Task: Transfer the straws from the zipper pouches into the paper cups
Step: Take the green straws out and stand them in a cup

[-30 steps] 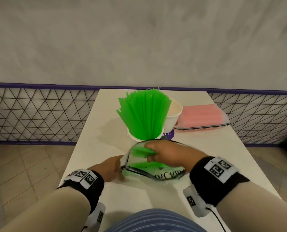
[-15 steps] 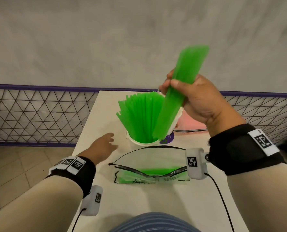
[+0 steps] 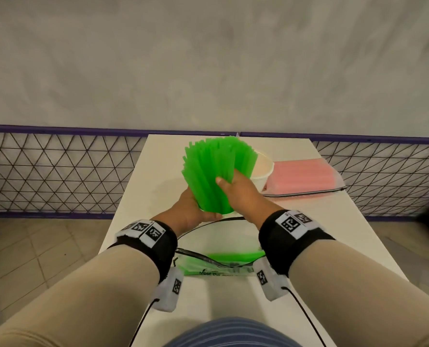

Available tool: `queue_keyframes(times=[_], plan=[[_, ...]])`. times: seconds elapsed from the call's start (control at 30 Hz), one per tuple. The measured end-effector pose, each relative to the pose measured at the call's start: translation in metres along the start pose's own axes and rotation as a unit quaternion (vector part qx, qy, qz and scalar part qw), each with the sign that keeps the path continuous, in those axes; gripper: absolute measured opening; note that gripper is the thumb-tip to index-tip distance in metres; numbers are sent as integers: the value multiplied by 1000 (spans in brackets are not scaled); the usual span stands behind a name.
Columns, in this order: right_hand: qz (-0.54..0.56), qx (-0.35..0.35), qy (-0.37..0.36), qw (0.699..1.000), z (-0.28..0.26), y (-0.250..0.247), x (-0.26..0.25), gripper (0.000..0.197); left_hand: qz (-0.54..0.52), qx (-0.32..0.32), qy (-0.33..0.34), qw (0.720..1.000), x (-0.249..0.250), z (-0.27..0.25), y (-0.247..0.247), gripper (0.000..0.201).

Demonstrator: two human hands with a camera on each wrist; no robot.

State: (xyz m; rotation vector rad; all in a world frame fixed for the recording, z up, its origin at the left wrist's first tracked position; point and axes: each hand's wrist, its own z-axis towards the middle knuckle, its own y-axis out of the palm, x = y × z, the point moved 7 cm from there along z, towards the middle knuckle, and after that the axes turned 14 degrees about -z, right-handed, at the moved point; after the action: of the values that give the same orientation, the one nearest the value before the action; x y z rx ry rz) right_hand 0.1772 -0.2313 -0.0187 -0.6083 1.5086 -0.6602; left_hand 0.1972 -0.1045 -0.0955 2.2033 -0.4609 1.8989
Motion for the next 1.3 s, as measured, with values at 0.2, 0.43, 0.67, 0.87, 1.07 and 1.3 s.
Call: queue_keyframes(times=[0.2, 0.43, 0.67, 0.87, 1.07, 1.3], plan=[[-261, -22, -17, 965, 7, 6, 7, 38, -3, -4, 3, 1000, -3, 2, -2, 85], [-185, 58, 8, 981, 6, -13, 4, 40, 1, 5, 8, 1000, 4, -4, 0, 89], [-134, 65, 27, 988, -6, -14, 12, 45, 23, 2, -23, 999, 10, -13, -4, 88], [-116, 155, -104, 976, -51, -47, -27, 12, -172, 69, -98, 978, -11, -39, -51, 88], [-310, -90, -303, 897, -93, 36, -35, 21, 77, 77, -156, 982, -65, -66, -71, 40], [-422, -209, -229, 852, -85, 92, 42, 37, 361, -100, -168, 912, -87, -81, -35, 58]])
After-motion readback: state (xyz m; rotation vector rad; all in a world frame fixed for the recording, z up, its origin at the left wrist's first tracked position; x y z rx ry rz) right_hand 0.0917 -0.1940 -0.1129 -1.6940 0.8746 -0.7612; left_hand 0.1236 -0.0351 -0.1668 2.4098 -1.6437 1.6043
